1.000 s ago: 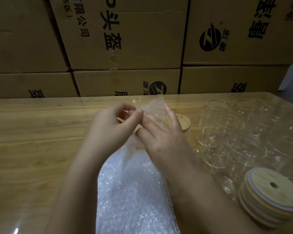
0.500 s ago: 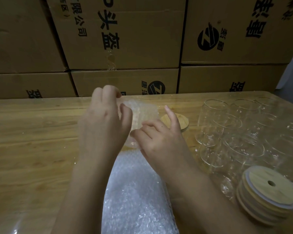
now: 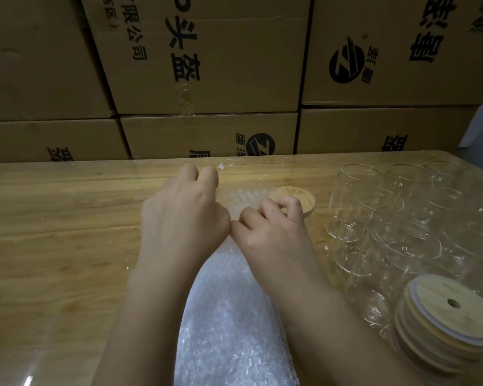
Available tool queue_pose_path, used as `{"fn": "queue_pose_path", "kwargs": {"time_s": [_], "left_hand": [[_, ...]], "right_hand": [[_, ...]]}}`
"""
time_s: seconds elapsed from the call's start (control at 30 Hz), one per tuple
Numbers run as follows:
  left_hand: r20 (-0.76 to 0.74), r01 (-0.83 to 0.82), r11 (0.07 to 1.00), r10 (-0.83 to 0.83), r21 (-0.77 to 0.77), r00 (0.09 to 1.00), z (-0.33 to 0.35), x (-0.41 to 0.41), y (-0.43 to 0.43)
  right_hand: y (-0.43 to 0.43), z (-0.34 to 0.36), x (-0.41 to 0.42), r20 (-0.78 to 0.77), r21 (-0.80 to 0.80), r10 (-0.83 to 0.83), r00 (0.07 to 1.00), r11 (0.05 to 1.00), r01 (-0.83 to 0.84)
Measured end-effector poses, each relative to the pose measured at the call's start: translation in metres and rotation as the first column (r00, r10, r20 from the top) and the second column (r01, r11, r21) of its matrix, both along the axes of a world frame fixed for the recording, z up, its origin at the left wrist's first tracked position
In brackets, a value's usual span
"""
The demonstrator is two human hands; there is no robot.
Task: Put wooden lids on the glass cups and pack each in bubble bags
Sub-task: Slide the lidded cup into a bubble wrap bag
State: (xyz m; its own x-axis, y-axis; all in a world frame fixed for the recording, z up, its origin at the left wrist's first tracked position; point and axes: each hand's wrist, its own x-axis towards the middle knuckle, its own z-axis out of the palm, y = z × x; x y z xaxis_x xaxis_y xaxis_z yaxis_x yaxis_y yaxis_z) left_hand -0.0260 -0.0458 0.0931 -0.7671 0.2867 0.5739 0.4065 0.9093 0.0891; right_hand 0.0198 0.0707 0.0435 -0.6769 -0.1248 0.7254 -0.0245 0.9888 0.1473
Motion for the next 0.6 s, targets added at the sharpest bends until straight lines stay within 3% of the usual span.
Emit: {"fn": "queue_pose_path", "kwargs": {"time_s": [0.27, 0.43, 0.6], "left_hand": [[-0.018, 0.083, 0.991, -0.082, 0.103, 0.996, 0.015, 0.015, -0.006], [0.083, 0.030, 1.000, -0.029, -0.007, 0.996, 0.009, 0.008, -0.015], [0.099, -0.048, 0.988, 0.034, 0.147, 0.995, 0.010, -0.003, -0.025]], "right_hand": [[-0.003, 0.003, 0.002, -0.030, -0.016, -0.056, 0.998, 0.998, 0.056], [-0.004, 0.004, 0.003, 0.013, -0.014, -0.094, 0.996, 0.995, 0.094], [0.001, 0.001, 0.002, 0.091, -0.021, -0.009, 0.996, 1.000, 0.011]]}}
